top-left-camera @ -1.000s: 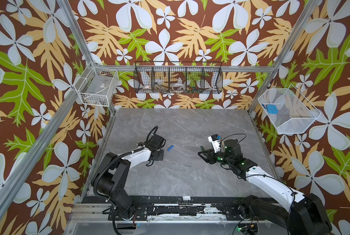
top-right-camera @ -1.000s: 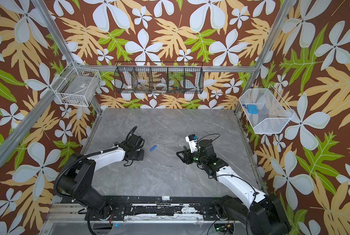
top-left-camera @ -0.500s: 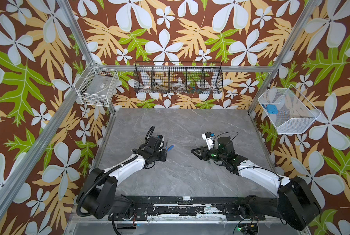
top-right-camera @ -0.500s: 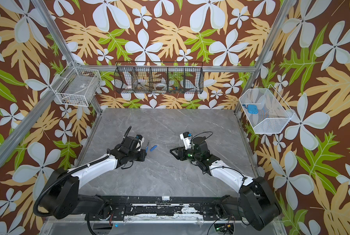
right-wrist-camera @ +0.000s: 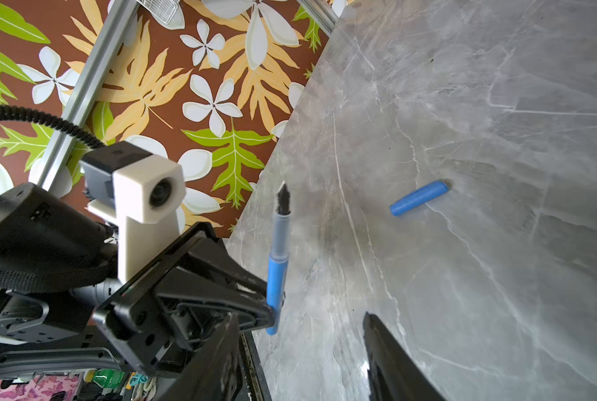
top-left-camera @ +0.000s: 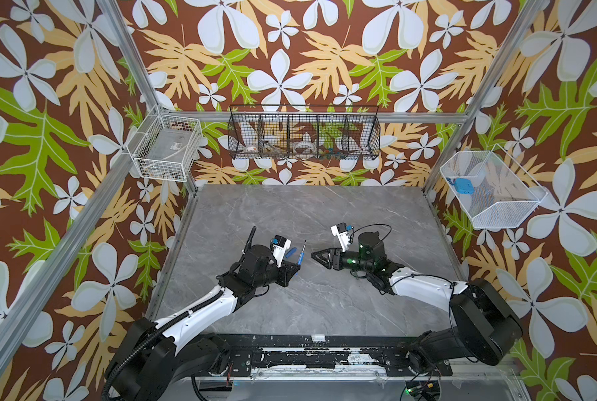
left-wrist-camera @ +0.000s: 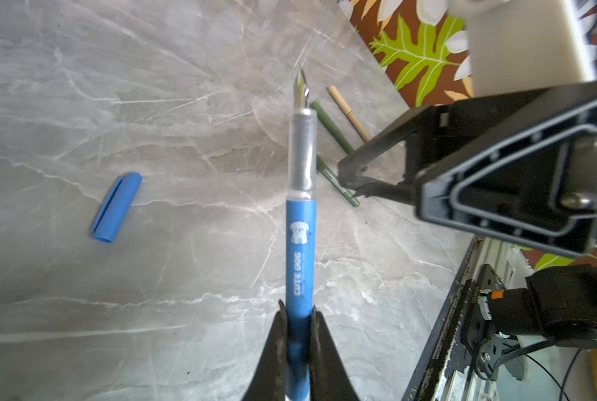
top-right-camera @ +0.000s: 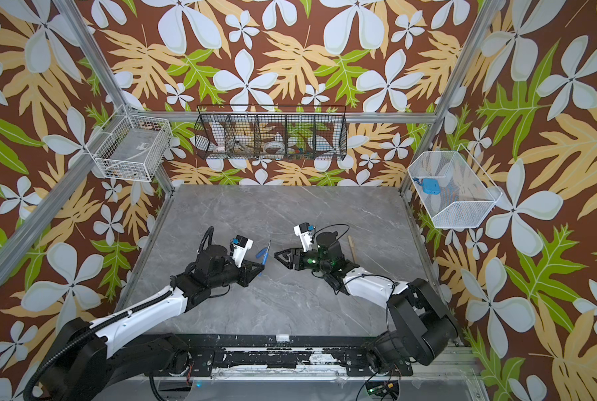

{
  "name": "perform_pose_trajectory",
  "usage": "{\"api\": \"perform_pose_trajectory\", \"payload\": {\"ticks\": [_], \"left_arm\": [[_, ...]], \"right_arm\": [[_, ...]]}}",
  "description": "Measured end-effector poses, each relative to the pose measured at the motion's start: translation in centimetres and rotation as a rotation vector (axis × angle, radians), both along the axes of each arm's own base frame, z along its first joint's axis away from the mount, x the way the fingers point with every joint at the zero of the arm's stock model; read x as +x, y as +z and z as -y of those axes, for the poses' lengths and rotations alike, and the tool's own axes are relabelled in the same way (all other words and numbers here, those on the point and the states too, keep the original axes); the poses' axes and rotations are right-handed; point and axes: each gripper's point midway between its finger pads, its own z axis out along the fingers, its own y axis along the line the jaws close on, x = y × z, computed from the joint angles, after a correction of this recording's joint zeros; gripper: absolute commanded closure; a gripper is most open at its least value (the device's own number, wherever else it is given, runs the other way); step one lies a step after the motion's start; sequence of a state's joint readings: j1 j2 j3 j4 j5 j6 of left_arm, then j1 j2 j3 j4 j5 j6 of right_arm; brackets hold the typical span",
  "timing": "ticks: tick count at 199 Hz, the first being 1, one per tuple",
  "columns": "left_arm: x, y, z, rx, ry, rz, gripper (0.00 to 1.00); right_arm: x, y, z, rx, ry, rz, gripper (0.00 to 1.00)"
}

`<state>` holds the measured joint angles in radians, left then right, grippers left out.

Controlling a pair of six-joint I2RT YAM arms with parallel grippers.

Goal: Insert the pens into the pen caps
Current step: 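Lift the blue pen nib-up with the left gripper while the right gripper approaches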

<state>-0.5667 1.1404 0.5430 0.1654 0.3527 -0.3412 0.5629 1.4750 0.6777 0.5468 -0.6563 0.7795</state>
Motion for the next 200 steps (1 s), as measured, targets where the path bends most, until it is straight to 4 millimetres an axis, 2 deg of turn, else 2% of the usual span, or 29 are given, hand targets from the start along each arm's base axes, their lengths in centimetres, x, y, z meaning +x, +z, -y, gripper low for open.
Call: {"api": "perform_pose_trajectory", "payload": {"ticks": [25,66,106,151,200], "left_arm": [[-0.2,0.4,0.4,-0.027,-0.020,0.010,0.99],[-0.3,0.2,0.6,-0.036,-0.028,0.008,0.99],[-0.7,0.5,0.9,-0.050,-0.048,0.016,0.99],[-1.2,0.4,1.0,-0.058,-0.068,0.014,0.99],[-1.4,0.3,1.0,-0.055,-0.073,0.018,0.98]], "right_arm": [[0.2,-0.1,-0.7,0.009,0.012,0.001,0.43],[0.0,1.2,-1.8,0.045,0.042,0.025,0.43],[0.7,0.7,-2.2,0.041,0.038,0.014,0.45],[1.3,1.1,-3.0,0.053,0.049,0.023,0.55],[1.5,0.9,-3.2,0.056,0.050,0.007,0.70]]}}
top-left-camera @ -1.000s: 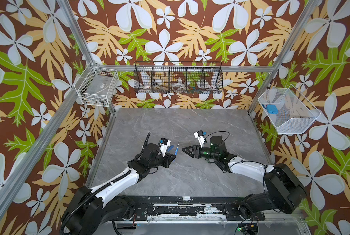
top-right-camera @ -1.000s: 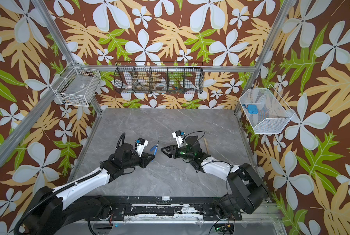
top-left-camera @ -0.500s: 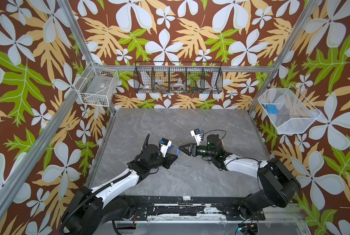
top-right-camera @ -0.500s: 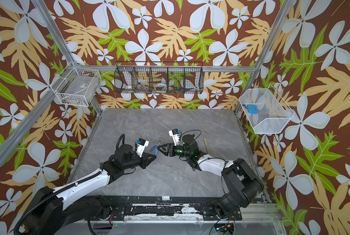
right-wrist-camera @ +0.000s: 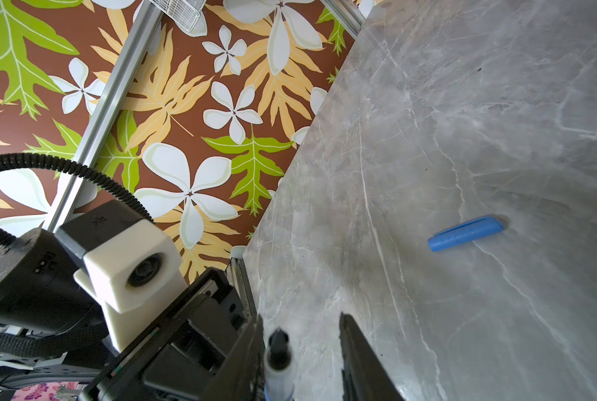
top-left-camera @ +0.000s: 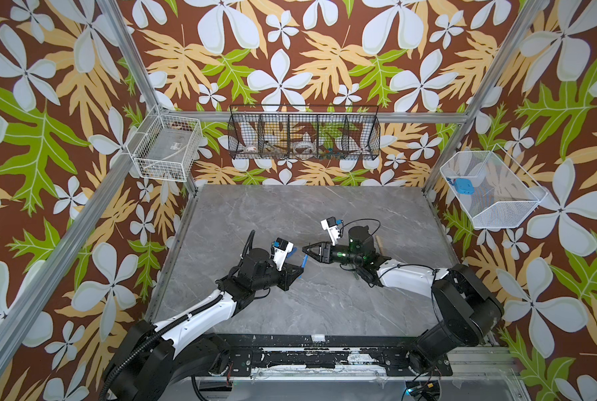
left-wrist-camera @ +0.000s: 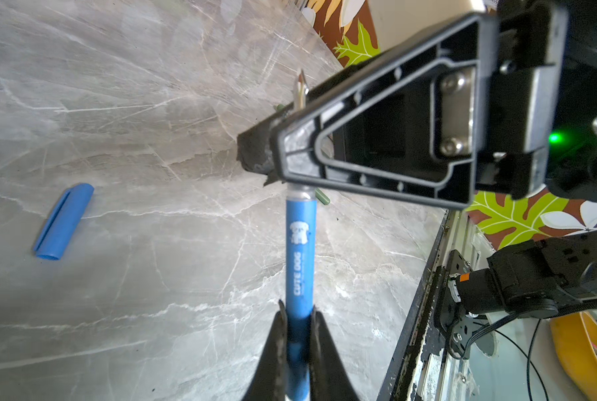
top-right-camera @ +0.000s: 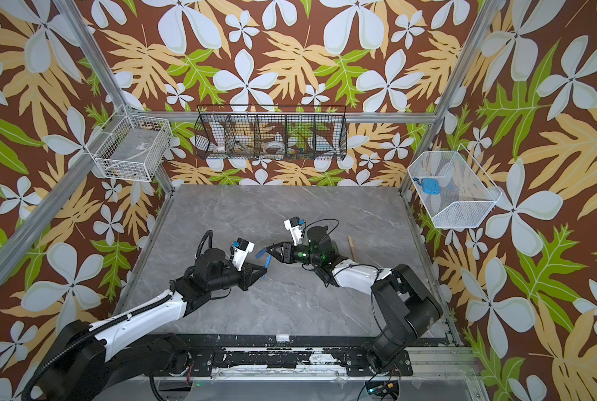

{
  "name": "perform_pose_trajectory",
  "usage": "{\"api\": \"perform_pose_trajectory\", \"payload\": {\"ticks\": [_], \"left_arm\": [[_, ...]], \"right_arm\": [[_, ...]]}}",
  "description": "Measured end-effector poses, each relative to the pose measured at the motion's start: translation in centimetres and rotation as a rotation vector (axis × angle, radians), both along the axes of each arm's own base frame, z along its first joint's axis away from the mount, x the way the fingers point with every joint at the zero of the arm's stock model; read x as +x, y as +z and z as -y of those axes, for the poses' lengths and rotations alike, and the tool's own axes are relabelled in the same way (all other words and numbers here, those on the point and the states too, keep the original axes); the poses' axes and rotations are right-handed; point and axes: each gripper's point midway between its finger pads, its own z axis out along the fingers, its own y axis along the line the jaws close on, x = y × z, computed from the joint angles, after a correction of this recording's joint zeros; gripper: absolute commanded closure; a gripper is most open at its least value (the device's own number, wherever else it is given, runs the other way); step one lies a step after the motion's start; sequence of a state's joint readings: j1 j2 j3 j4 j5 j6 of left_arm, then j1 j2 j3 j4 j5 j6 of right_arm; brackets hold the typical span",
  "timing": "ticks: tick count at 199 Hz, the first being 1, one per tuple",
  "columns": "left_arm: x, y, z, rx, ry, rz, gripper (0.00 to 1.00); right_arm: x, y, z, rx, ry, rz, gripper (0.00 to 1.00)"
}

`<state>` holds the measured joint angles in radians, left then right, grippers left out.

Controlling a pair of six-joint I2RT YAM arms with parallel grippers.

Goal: Insert the pens into the pen caps
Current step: 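Lift the blue pen nib-up with the left gripper while the right gripper approaches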

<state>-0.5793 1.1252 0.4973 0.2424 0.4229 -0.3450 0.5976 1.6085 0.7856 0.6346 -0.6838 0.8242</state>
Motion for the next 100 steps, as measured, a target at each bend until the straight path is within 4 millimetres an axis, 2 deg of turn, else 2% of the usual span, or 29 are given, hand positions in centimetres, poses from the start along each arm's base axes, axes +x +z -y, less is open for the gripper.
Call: {"api": "perform_pose_trajectory", "payload": {"ticks": [39,53,62,80,100], "left_arm": [[0.0,0.0,0.0,0.000,0.000,-0.001,0.97],[0.1,-0.1,0.0,0.002,0.002,-0.001,0.80],[0.2,0.1,0.1,-0.001,0.003,0.003,0.74],[0.2,0.4,0.2,-0.017,0.006,-0.001,0.55],[0.1,1.2,0.1,-0.031,0.005,0.019,0.41]], "right_arm": [[-0.3,0.3,-0.3,0.013,0.019,-0.006,0.91],[-0.3,0.7,-0.4,0.025,0.024,-0.008,0.97],[-0.3,0.9,-0.4,0.030,0.023,-0.010,1.00],[-0.3,1.3,-0.4,0.030,0.023,-0.002,1.00],[-0.4,2.2,-0.3,0.011,0.032,0.029,1.00]]}}
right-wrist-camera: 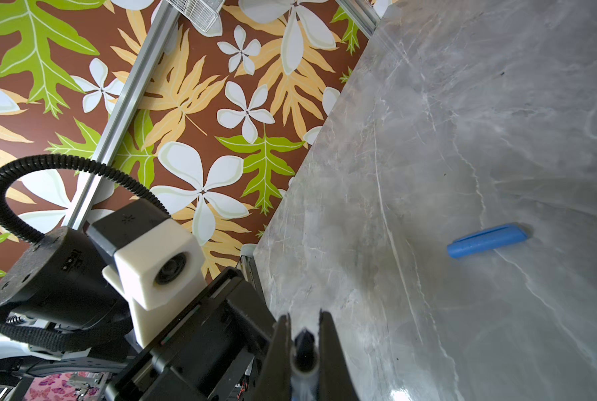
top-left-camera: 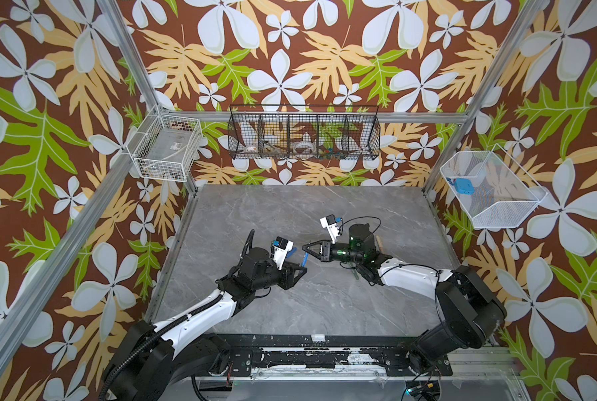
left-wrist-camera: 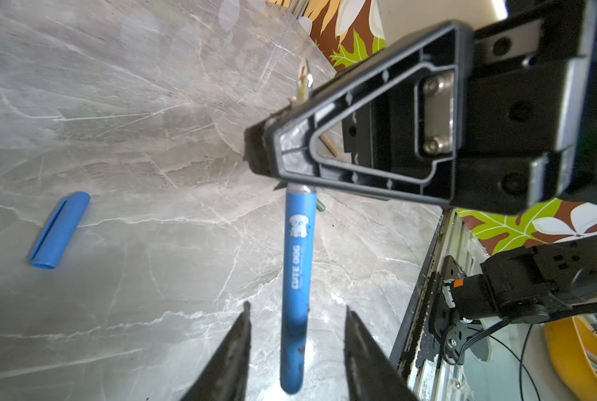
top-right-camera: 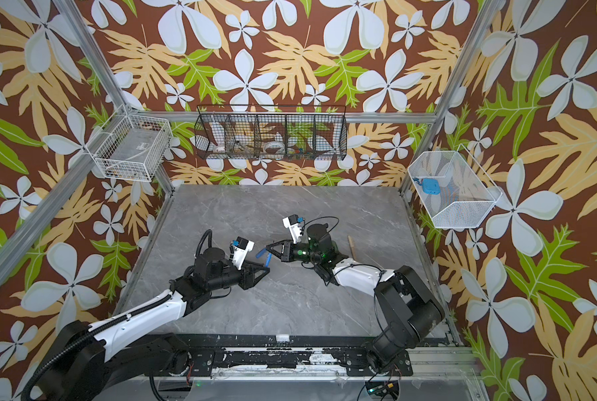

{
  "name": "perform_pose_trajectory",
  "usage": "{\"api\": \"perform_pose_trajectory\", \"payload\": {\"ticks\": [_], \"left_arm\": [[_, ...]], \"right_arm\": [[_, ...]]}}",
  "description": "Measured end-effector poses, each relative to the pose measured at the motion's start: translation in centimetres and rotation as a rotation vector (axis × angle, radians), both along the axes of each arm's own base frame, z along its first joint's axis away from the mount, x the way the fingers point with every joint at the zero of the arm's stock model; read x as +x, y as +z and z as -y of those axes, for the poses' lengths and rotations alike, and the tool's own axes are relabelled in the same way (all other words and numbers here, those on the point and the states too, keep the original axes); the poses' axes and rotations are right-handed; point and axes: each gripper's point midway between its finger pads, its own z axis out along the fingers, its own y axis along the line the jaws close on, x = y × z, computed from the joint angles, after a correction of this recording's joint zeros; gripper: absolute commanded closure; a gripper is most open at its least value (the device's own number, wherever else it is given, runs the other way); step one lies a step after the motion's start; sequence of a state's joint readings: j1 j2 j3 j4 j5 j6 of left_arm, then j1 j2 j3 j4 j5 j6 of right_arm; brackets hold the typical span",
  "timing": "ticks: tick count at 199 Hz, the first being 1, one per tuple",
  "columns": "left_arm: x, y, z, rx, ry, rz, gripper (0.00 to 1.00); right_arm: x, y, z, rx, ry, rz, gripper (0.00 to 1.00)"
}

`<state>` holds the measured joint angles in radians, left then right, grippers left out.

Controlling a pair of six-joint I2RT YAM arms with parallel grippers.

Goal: Insert the pens into the pen caps
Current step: 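Lift the blue pen nib-up with the left gripper while the right gripper approaches, then hold the blue pen upright with the left gripper while the right gripper moves away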

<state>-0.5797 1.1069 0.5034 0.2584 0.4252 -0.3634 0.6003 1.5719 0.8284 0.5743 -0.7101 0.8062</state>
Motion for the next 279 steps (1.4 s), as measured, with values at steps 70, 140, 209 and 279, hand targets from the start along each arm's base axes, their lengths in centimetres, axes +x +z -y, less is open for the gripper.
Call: {"api": "perform_pose_trajectory", "payload": {"ticks": [70,140,209,279], "left_arm": [[-1.1,3.1,0.2,-0.058,-0.057,0.092,0.22],[-3.1,3.0,0.1,-0.125,-0.122,0.175,0.09],[-3.7,2.6,0.7,-0.160,-0.177,0.218,0.18],[-4.2,3.0,0.9,-0.179,-0.207,0.230,0.45]], "right_arm": [[-1.6,3.5,1.6,-0.111,0.034,0.133,1.00],[-3.6,4.4,4.7,-0.248,0.016,0.213,1.00],[-6.4,5.3,0.3,-0.215,0.151,0.306,1.00],[-6.5,4.8,-1.8,-0.218,0.199,0.346,1.00]]}}
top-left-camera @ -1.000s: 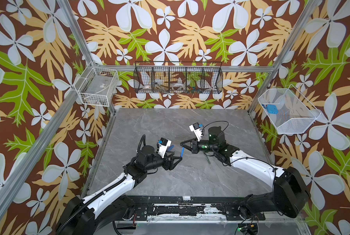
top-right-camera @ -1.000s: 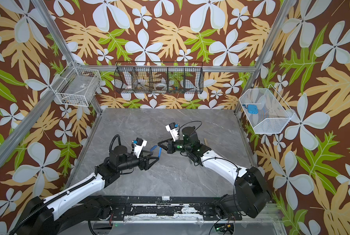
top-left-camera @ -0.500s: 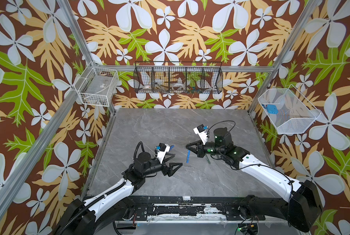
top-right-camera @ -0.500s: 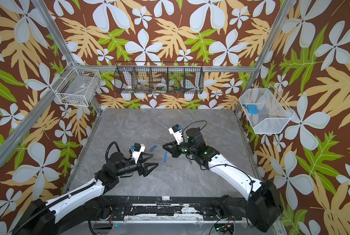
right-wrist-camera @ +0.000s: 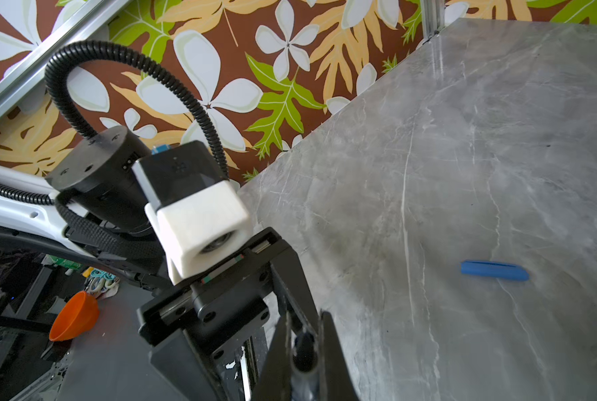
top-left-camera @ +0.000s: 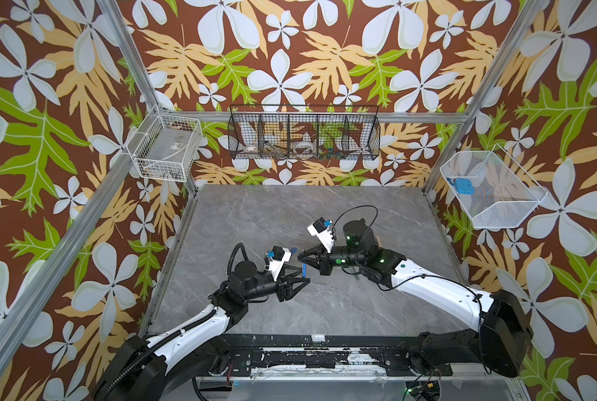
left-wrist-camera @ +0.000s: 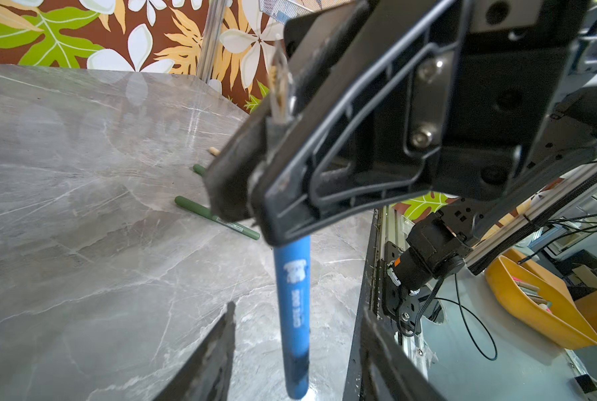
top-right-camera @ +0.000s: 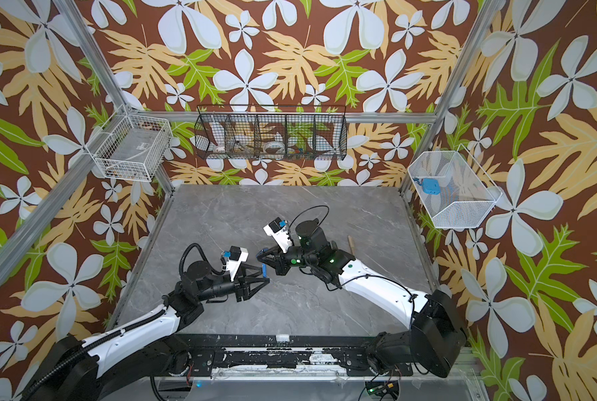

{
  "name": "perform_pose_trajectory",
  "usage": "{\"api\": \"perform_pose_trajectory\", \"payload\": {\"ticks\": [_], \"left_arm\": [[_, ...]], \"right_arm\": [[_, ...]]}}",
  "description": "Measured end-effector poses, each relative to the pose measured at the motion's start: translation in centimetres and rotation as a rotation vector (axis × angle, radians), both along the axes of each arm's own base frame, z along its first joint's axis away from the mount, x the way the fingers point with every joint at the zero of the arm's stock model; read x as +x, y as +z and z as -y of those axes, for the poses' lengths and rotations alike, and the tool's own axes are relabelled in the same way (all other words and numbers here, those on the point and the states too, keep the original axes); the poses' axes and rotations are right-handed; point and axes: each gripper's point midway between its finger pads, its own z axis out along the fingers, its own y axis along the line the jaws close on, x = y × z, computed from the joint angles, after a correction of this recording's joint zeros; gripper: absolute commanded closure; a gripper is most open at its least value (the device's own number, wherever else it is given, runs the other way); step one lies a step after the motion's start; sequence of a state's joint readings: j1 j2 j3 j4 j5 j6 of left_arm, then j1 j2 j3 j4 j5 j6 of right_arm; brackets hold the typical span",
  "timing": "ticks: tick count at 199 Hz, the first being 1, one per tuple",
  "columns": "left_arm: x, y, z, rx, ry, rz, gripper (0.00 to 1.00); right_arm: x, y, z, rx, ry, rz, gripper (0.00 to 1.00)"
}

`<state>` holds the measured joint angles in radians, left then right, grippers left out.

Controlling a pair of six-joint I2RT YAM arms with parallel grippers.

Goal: Insert the pens into the pen caps
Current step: 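Hold the blue pen upright with the left gripper while the right gripper moves away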

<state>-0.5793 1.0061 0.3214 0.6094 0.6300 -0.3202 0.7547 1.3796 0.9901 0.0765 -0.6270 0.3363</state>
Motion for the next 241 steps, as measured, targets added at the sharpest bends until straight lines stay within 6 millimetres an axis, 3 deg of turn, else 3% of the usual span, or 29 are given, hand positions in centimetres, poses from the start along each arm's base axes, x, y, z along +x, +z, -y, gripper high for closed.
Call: {"api": "perform_pose_trajectory", "payload": {"ticks": [46,63,120,149,196,241], "left_arm": [[0.1,-0.3,0.3,0.007,-0.013,-0.016,0.58],[0.1,-0.4,0.4,0.008,-0.023,-0.022,0.69],[0.0,-0.6,0.8,0.006,-0.050,-0.047,0.74],[0.0,-0.8,0.9,0.007,-0.055,-0.056,0.83],[-0.1,-0.7,1.0,0.007,-0.061,-0.051,0.83],[-0.2,-0.6,1.1,0.008,-0.075,-0.030,0.95]], "right_arm": [[0.0,0.1,-0.2,0.021,0.000,0.036,1.00],[0.1,0.1,-0.2,0.021,-0.006,0.051,1.00],[-0.5,-0.3,-0.3,0.018,0.007,0.074,1.00],[-0.6,-0.5,-0.3,0.019,0.009,0.082,1.00],[-0.9,-0.2,0.1,0.026,0.009,0.099,1.00],[-0.9,-0.2,0.2,0.032,0.006,0.104,0.97]]}}
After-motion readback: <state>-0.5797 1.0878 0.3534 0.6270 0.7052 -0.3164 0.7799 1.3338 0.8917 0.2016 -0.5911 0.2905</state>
